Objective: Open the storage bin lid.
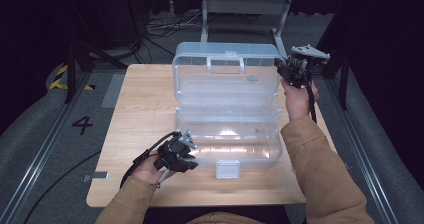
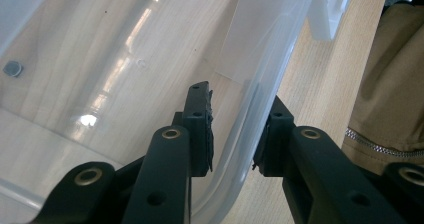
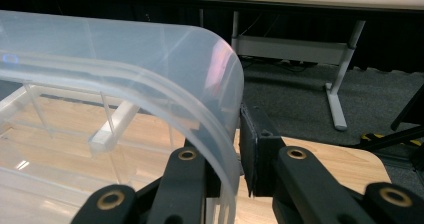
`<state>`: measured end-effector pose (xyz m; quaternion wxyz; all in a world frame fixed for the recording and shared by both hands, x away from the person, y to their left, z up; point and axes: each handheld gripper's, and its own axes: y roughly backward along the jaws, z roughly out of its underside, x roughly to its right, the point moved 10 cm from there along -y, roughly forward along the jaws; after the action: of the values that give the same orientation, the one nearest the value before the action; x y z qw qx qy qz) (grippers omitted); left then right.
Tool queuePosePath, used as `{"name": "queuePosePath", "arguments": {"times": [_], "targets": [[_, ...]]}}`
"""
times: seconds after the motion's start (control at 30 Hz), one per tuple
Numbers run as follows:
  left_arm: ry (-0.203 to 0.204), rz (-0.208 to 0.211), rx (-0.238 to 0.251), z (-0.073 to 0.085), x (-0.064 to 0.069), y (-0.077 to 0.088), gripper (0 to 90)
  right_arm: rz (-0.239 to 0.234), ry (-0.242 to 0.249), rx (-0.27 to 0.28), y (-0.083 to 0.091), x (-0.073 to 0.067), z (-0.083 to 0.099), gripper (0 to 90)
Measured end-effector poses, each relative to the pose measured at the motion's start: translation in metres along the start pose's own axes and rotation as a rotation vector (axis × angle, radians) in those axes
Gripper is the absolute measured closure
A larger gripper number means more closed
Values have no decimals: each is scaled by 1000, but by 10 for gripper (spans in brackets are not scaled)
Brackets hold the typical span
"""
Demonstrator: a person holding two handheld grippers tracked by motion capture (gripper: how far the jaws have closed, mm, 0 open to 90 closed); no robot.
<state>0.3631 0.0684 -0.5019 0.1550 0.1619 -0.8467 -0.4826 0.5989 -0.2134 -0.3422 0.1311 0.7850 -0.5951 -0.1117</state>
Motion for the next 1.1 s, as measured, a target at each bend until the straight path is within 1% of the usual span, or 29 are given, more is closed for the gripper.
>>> {"name": "queuePosePath", "arguments": {"times": [0.07, 0.2, 0.3, 0.43, 0.5, 0.83, 1.1], "targets": [[0, 1, 3, 0, 0, 0, 724, -4, -4, -6, -4, 2, 0, 802], [0, 4, 11, 0, 0, 0, 723, -12, 11, 11, -13, 4, -1, 802], [3, 6, 16, -1, 1, 0, 724, -13, 9, 10, -17, 5, -1, 804], [5, 6, 20, -1, 1, 0, 723, 5, -2, -30, -25, 6, -1, 813], [8, 5, 21, -1, 1, 0, 722, 12, -4, -41, -30, 7, -1, 817], [8, 4, 25, -2, 1, 0, 721, -2, -20, -21, -44, 11, 2, 817], [2, 7, 28, -2, 1, 0, 721, -17, -9, -13, -56, 14, 5, 814]]}}
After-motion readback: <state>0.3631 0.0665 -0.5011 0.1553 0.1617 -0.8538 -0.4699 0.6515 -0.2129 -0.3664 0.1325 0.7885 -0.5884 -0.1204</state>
